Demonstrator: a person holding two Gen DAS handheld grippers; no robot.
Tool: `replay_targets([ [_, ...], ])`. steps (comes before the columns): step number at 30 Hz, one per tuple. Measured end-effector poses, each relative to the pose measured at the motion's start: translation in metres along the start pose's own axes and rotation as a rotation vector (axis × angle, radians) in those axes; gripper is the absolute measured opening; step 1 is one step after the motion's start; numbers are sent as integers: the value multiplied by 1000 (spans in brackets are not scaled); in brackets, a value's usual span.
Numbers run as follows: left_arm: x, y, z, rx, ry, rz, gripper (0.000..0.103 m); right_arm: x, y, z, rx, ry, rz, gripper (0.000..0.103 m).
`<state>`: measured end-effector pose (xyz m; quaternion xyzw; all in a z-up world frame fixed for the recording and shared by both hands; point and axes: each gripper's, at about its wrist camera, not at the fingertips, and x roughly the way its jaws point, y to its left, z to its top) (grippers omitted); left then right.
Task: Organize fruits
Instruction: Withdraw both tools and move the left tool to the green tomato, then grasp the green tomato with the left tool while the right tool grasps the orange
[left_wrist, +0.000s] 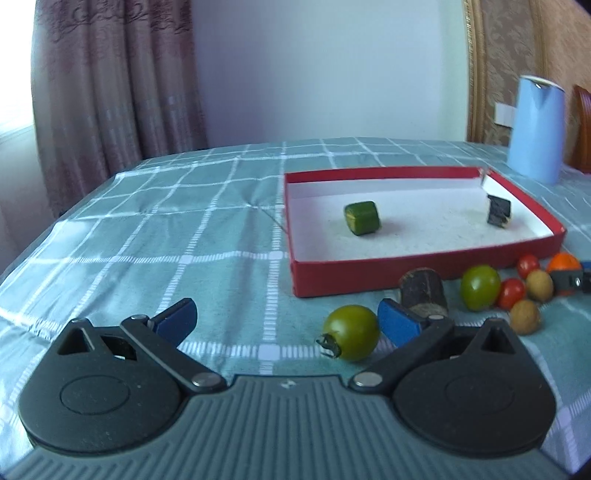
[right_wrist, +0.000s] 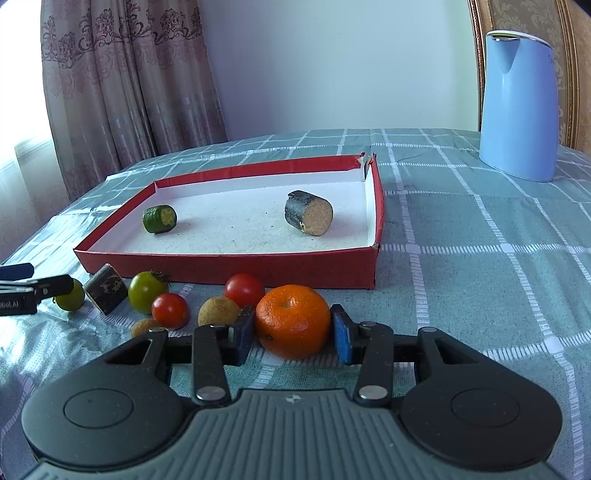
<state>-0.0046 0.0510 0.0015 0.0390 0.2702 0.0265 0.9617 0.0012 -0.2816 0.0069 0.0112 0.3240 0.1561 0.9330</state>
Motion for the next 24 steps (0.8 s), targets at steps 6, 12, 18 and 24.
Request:
replay_targets([
  [6,10,-20,-3,136,50,-3,103,0,0,0,-2,1,-1,43],
  [12,12,-20,-5,149,43,-28,87,0,0,0,-3,1,-1,43],
  [18,9,-15,-8,135,41,-93,56,0,1,0,-2,1,-1,42],
  [24,4,-28,-12,201,16,-113,34,0,1,0,-4,1,-2,42],
])
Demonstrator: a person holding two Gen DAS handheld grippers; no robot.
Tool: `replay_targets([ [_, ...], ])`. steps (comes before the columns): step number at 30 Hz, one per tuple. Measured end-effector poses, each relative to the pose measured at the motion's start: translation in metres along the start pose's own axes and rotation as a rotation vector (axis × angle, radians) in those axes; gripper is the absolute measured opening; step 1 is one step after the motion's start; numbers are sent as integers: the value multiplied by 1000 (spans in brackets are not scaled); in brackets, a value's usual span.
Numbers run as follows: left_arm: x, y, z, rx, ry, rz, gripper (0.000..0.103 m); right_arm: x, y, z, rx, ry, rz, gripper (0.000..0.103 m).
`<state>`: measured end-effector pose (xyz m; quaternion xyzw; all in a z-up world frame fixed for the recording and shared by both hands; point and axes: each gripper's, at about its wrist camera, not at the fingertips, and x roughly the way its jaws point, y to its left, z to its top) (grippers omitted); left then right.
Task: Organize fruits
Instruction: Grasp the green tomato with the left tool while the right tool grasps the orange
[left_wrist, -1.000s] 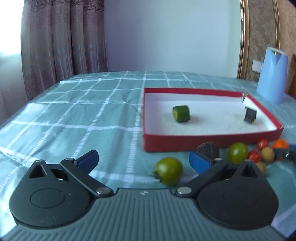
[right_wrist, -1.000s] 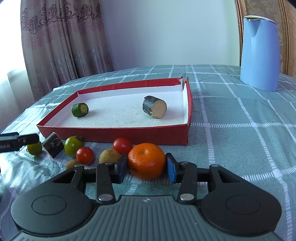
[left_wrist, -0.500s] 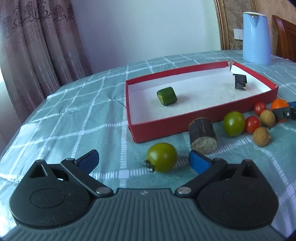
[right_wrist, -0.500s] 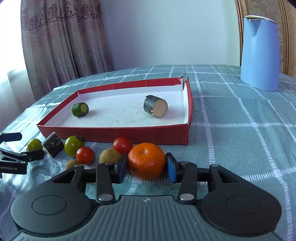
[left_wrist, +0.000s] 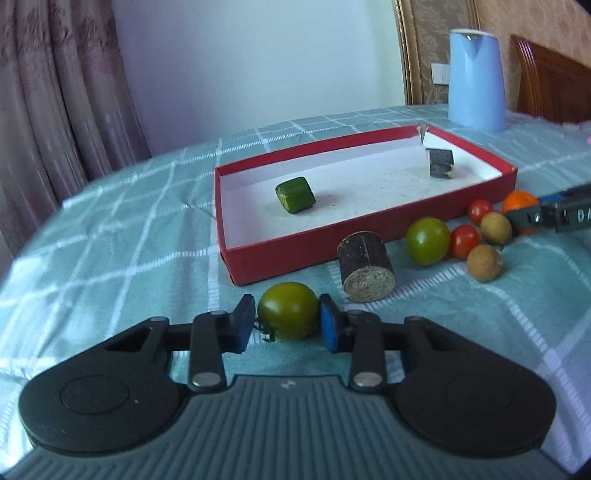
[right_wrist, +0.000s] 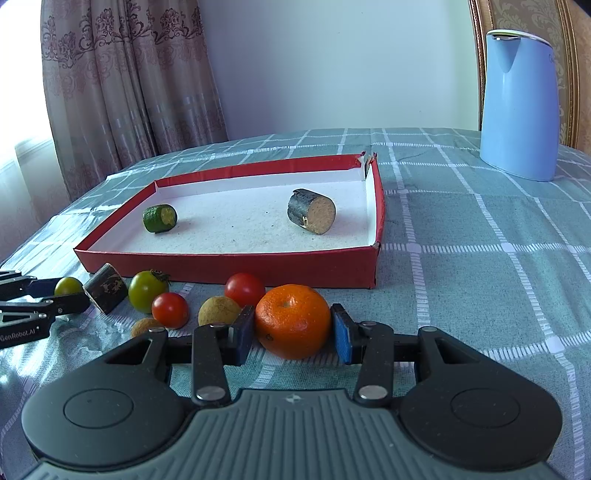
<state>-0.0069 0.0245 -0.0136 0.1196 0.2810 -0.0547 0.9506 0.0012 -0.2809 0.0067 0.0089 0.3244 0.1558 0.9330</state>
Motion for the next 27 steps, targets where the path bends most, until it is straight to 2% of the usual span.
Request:
replay_targets([
  [3,-1,-6,-1,28,-8,25,34,0,0,0,0,-1,0,42],
  [9,-8,-3,-2,-11,-35,69,34,-3,-3,-1,27,-21,-20,42],
  [20,-36,5,11,-119,-121,39,34,-24,-2,-4,26,-146,-42,42],
  [27,-21,0,39,-184,-135,37,34,-26,1,0,8,-161,-49,42],
])
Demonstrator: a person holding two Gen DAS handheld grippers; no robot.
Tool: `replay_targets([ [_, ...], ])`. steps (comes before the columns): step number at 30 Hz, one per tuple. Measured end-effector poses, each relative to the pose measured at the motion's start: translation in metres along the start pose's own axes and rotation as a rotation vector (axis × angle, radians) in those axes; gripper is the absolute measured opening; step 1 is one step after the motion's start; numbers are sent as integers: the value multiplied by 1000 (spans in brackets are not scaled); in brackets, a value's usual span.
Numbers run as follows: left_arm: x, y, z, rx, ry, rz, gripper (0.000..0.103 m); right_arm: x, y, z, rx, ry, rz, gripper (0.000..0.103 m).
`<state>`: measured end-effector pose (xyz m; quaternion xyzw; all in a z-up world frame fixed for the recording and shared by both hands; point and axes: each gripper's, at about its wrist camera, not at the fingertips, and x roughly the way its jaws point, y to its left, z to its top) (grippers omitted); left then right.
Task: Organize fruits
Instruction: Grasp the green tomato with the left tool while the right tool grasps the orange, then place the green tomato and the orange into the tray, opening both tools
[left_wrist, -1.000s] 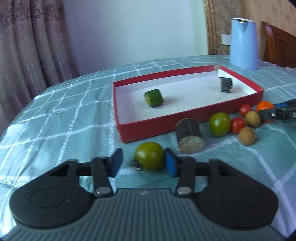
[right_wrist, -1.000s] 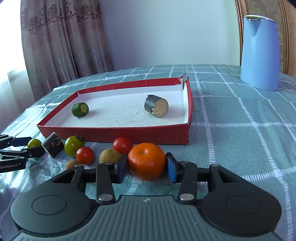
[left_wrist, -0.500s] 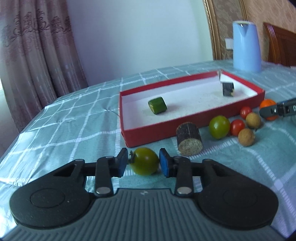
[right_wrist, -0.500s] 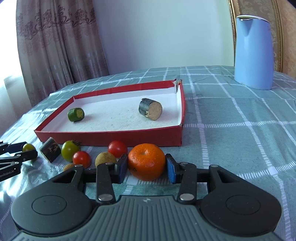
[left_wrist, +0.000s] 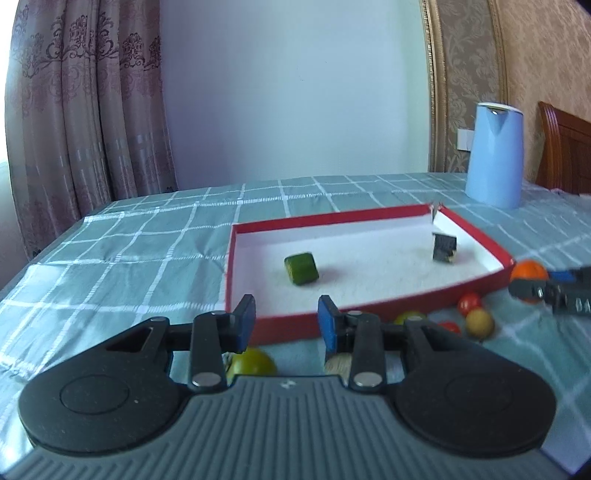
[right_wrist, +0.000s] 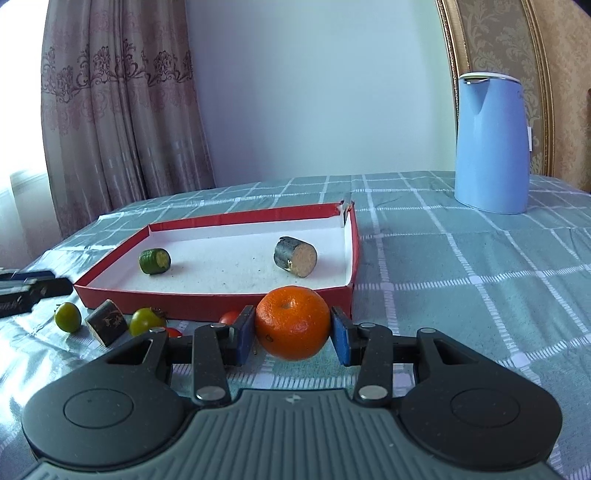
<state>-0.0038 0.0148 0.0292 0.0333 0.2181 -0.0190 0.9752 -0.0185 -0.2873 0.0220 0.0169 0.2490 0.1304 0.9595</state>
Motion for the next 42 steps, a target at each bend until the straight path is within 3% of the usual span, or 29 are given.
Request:
replay_targets([
  [12,77,-2,22,-91,125,50,34,53,38,39,-156,50,-38,42],
  [19,83,19,19,-152,154,26,34,84,46,42,-169,107,-32,42],
  [22,62,26,21,-130,107,14,34,81,42,42,-162,99,-27,42],
  [24,46,29,18,-84,103,-13,41,80,41,42,-157,101,-23,42],
  [26,29,32,8,-35,98,4,66,80,39,42,-149,102,-15,42],
  [29,14,34,-8,11,97,34,73,78,41,44,-149,95,-6,42],
  [33,18,30,-20,36,133,25,70,78,42,43,-150,96,-6,42],
  [36,31,27,-26,35,175,25,43,77,40,42,-140,99,-5,42],
  [37,33,29,-27,18,185,-5,33,77,40,42,-141,99,-6,42],
  [42,27,26,-29,28,167,-2,31,78,41,41,-147,103,-6,42],
])
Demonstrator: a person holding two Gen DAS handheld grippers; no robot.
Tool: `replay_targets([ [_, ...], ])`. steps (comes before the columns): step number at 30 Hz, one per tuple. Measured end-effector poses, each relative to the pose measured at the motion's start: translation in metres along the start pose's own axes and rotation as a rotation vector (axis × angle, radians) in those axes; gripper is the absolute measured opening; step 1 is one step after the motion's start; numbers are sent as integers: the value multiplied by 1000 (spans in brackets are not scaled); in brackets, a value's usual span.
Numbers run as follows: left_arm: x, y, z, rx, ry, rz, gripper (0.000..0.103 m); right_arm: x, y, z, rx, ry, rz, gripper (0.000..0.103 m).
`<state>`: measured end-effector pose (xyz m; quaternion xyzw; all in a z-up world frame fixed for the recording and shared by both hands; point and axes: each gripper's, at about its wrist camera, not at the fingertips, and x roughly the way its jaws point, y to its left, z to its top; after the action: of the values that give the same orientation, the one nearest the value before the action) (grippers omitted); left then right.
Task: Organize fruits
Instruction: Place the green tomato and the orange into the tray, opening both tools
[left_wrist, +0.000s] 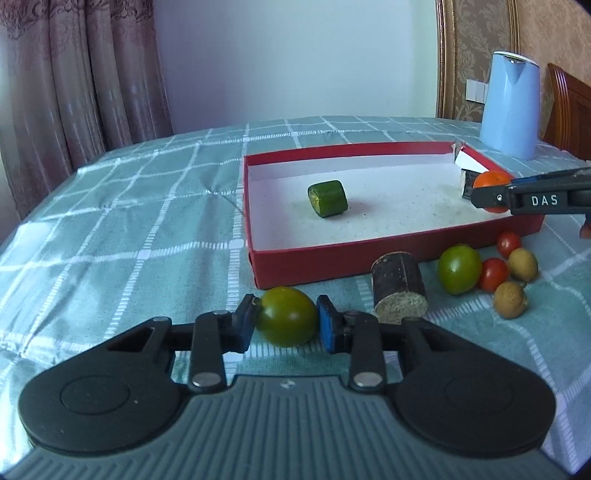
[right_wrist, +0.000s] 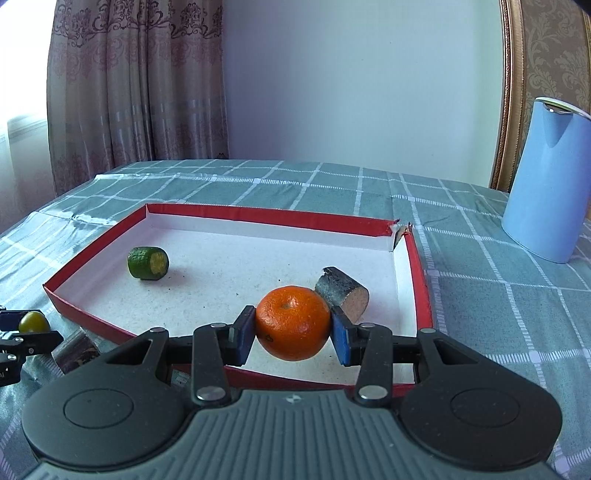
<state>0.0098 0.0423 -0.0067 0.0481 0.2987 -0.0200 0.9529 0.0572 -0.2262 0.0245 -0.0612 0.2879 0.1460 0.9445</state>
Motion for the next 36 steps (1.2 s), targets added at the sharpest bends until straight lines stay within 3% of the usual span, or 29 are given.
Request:
replay_targets([
  [9,-12,-6,43,-51,-99,-1,31,10,6,4,-30,10,-23,42],
  [14,27,-20,66,-57,-53,15,31,21,7,6,-43,35,-49,42],
  [20,68,-26,69,-71,53,29,32,32,9,12,-63,50,-41,42],
  [25,76,-23,66,-81,56,46,36,44,16,14,-77,75,-39,42],
  [29,72,-25,62,-65,30,46,74,41,14,14,-73,60,-27,43],
  [30,70,-27,62,-56,22,41,78,40,14,14,-79,51,-38,47],
  [31,68,-31,61,-42,9,56,91,38,15,13,-85,39,-49,55],
  [34,61,-38,55,-2,-22,75,97,32,16,11,-86,9,-62,70],
  [36,54,-39,51,-1,-41,71,98,29,15,10,-78,-3,-64,71],
])
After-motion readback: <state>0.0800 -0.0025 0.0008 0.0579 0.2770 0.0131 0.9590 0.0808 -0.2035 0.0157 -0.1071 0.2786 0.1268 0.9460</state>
